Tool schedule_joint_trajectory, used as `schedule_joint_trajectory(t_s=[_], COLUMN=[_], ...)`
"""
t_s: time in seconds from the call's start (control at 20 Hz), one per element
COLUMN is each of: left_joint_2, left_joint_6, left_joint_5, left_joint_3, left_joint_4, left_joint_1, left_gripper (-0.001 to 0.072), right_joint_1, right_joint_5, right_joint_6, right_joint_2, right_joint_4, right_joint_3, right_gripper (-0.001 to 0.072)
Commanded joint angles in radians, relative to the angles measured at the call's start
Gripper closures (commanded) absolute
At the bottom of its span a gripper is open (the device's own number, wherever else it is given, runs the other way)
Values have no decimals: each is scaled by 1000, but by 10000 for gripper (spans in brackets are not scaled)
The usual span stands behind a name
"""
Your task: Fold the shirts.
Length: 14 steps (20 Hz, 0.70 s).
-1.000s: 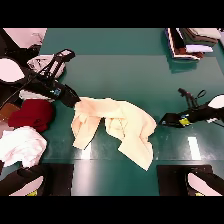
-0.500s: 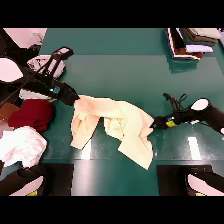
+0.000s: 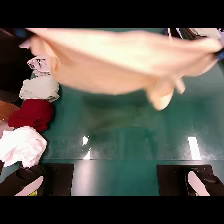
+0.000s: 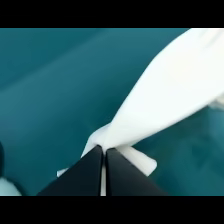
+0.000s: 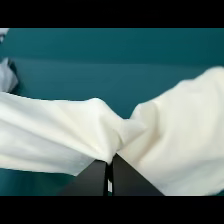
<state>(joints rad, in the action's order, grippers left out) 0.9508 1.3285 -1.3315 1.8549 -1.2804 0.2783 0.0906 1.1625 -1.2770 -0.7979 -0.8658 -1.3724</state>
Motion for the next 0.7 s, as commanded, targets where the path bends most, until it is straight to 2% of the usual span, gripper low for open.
schedule_joint_trajectory(t_s=[0.0, 0.15, 0.35, 0.5, 0.65], left_joint_2=[-23, -36, -53, -48, 14], left_joint_6=[9, 36, 72, 71, 71], left_joint_5=[-31, -18, -31, -46, -111], left_joint_3=[200, 307, 303, 170, -83], left_joint_4=[93, 189, 256, 221, 97], left_joint_1=[0, 0, -1, -1, -1], left_gripper=[684, 685, 685, 685, 685], right_joint_1=[104, 191, 274, 242, 124], right_joint_5=[68, 134, 228, 361, 509], right_joint_6=[-6, -6, -14, -118, -217], right_joint_2=[56, 67, 6, -120, -267], right_joint_4=[-2, -2, 0, 2, 0], right_joint_3=[-257, -380, -561, -676, -620], right_gripper=[699, 700, 700, 701, 701])
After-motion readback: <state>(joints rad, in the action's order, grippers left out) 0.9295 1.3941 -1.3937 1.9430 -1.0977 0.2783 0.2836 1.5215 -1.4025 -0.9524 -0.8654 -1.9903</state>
